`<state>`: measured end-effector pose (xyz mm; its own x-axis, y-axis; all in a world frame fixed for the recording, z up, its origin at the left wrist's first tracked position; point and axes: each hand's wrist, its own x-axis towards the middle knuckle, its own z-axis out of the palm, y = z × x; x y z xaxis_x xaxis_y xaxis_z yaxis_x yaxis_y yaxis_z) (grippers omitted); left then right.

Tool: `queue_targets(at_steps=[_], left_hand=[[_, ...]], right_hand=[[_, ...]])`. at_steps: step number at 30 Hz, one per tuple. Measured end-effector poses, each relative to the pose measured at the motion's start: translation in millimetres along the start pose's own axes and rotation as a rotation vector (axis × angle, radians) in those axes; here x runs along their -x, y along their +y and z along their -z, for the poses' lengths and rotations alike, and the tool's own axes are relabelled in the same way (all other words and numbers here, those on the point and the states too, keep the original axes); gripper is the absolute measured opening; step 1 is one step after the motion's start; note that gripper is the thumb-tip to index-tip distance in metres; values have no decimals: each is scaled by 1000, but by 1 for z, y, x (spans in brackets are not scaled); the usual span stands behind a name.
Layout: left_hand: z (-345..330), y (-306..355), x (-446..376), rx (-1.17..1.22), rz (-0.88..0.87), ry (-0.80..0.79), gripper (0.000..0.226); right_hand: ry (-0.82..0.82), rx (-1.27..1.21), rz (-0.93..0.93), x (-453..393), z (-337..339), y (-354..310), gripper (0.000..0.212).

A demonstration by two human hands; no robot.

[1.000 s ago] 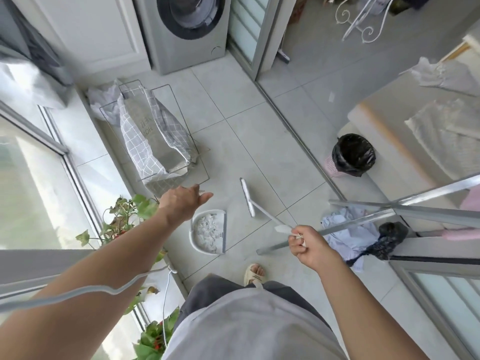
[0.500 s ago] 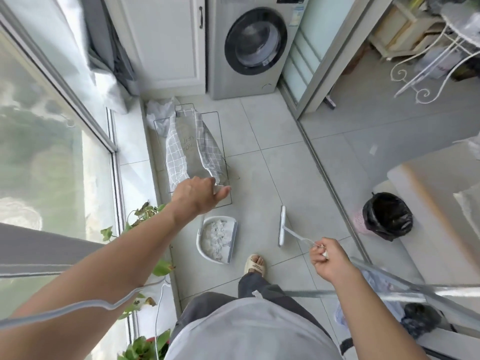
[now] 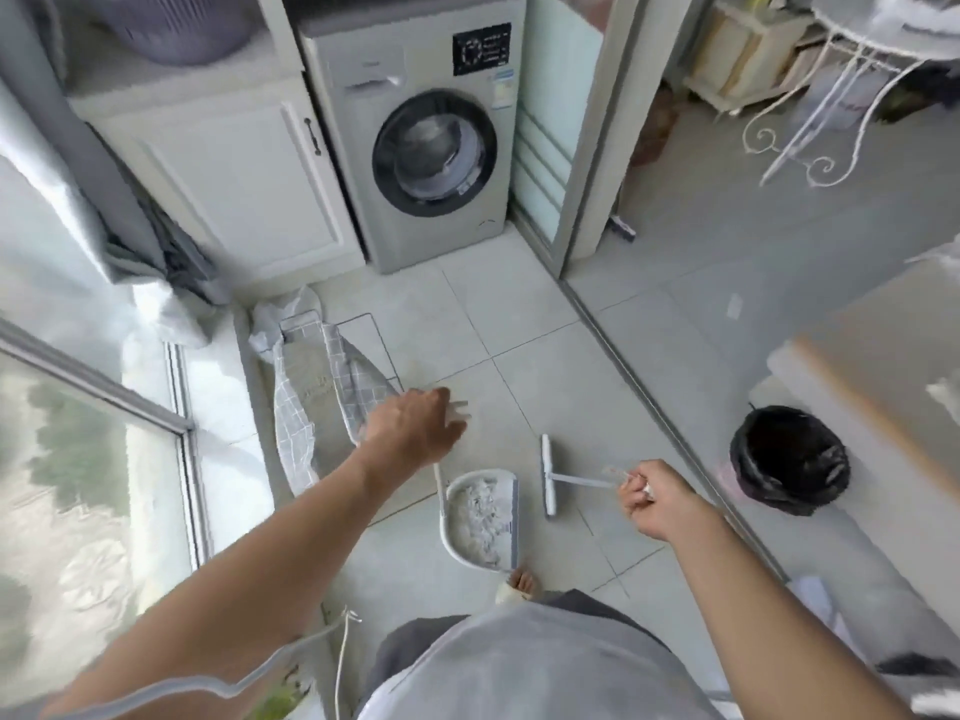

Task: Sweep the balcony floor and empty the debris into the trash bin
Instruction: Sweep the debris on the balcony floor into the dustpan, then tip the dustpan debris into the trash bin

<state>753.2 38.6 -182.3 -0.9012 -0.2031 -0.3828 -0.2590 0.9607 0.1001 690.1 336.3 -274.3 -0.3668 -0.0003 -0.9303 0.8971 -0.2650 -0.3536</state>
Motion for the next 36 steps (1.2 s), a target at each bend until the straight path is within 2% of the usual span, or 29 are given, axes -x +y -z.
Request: queue_targets(at_steps=[3,5,8,15,17,20,22,24,31,36], left_hand=[[18,50,-54,-80,-107,-12,36],[28,58,-71,-108,-108,-1,33],[36,108,-109,-196,-216,-9,35],[56,192,-164,-329,-428,9,29],[64,207,-176,-373,-488,0,31],[76,218,-190,-456,-568,-8,35],[85,223,-199,-488,-639,5,36],[95,224,-213,-500,-694,10,34],[91,233,-247,-457,-900,-20,34],[100,262,-258,-328,-920,-80,49]], right_hand=[[23,-52,1,-12,45,-33,22],[40,17,-7,-8,52,-41,26],[74,-7,-26,-4,81,-43,27],[158,-317,18,3,118,-28,19],[173,-431,45,2,118,-23,15],[221,-552,49,3,110,-19,28],[241,-633,89,7,100,-20,17],[310,-730,104,6,90,-26,19],[376,-1000,141,-3,71,-4,18],[375,-1130,163,6,70,-6,23]])
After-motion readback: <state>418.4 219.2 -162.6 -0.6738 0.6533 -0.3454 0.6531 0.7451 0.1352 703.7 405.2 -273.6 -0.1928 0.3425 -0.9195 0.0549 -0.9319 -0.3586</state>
